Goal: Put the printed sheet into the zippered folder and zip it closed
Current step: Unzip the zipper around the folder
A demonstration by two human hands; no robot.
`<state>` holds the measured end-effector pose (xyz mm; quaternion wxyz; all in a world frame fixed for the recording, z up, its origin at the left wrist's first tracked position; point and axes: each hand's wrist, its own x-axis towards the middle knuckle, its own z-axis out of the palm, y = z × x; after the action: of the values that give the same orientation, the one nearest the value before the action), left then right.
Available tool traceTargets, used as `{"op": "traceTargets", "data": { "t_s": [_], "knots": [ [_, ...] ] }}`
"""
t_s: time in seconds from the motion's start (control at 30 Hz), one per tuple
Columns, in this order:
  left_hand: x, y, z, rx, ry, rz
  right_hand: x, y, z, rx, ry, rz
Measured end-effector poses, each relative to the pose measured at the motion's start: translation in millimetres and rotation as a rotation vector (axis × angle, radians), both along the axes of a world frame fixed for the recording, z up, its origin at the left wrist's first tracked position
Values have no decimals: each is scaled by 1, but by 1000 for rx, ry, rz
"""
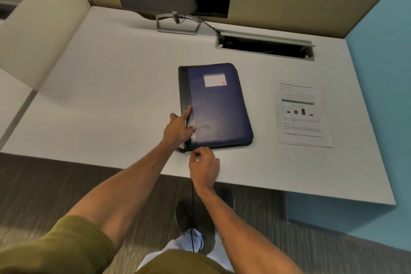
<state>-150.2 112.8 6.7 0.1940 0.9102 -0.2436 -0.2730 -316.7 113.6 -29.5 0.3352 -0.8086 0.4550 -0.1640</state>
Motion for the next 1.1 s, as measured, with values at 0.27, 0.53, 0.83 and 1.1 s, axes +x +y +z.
{"op": "traceTargets", "data": {
  "t_s": [0.27, 0.53, 0.83, 1.1],
  "knots": [
    [-1, 1, 1, -17, -25, -21, 8, 36, 2, 42, -5, -61],
    [3, 25, -13, -8, -58, 26, -5, 28, -1, 23, -15, -7],
    [-50, 91, -19, -251, -325, -17, -13, -6, 6, -83, 16, 206],
    [-102, 100, -38, -89, -380, -7, -12, -68, 12, -400, 165, 598]
  ]
}}
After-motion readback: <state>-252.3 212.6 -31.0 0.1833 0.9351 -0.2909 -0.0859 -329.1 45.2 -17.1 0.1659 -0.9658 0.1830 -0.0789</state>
